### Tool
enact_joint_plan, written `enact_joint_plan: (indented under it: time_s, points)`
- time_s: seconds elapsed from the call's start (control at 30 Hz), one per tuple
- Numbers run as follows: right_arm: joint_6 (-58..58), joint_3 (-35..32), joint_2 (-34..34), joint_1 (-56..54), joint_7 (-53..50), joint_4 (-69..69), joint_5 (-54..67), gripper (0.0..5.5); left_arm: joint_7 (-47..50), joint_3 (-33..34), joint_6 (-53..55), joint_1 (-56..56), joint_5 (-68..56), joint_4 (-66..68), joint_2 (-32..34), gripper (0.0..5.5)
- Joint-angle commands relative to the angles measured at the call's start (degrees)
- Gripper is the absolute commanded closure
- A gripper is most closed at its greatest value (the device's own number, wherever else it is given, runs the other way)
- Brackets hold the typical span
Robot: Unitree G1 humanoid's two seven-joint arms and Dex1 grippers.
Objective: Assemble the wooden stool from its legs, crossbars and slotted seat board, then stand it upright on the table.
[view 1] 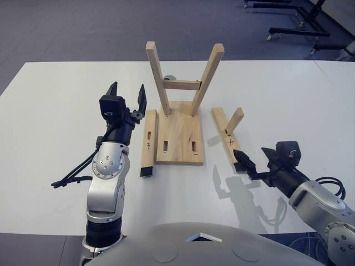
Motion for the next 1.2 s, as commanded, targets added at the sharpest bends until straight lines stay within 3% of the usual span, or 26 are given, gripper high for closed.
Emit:
enact_joint_plan:
  time_s: [0.03, 0.2, 0.4, 0.8, 1.03, 1.2]
  points:
    - [0.2, 7.1, -3.8, -1.7, 0.5, 0.1, -6.1, 0.12, -0.2, 0.0, 1.4, -0.3, 0.0, -0.3, 0.2, 1.94]
    - [3.3, 14.4, -3.7, -7.9, 0.8, 7.5, -10.6, 0.12, -0.6, -0.2, 1.5, -1.5, -0.3, 0.7, 0.2, 1.94]
    - [3.0, 17.5, -3.1, -11.3, 1.0, 14.3, -17.2, 0.12, -1.0, -0.2, 0.8, -2.9, -0.4, 2.3, 0.0, 1.94]
    - [4.9, 18.0, -3.0, -12.5, 3.7, 17.0, -21.8, 2.21, -1.5, 0.8, -1.4, -5.2, -1.0, 4.9, 0.2, 1.94]
    - [-5.9, 24.1, -9.5, -11.7, 9.9, 18.7, -30.4, 3.37, -2.2, 0.3, -3.0, -6.2, -0.7, 6.1, 1.0, 1.94]
    - [-15.3, 20.3, -8.1, -11.6, 15.2, 27.8, -31.2, 3.37, -1.8, 1.5, -7.3, -7.3, -0.8, 8.4, 1.2, 1.94]
